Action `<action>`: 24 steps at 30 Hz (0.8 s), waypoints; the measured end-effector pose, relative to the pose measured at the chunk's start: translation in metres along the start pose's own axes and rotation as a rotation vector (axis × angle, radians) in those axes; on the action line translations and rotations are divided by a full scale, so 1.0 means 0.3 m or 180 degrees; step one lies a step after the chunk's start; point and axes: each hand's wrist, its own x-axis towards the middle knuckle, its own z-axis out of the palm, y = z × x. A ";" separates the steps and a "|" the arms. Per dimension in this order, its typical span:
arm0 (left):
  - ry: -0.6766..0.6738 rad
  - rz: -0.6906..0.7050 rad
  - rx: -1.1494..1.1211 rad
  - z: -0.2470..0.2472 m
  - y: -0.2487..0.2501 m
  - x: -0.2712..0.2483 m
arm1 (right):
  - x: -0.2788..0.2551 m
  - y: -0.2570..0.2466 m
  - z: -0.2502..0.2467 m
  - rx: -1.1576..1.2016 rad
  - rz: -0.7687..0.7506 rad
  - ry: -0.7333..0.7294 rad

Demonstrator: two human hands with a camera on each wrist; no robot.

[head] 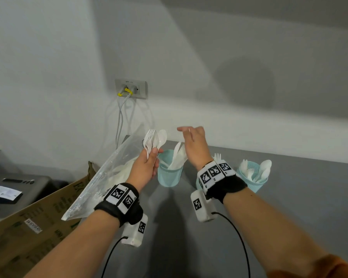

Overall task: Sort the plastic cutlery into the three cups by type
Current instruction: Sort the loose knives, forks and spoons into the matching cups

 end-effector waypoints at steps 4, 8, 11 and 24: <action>0.0055 -0.0040 -0.0089 -0.008 0.000 0.000 | 0.020 -0.045 -0.019 0.0135 -0.0470 0.0364; 0.0023 -0.0070 -0.0182 -0.005 -0.005 -0.004 | 0.014 0.019 0.025 0.0053 -0.0207 0.0005; -0.0067 -0.0017 -0.0168 0.004 0.000 -0.018 | -0.009 0.070 0.049 -0.0153 0.0218 -0.0254; -0.0216 0.0500 0.0740 0.093 0.013 -0.016 | -0.097 -0.041 0.042 0.0641 0.0109 -0.0347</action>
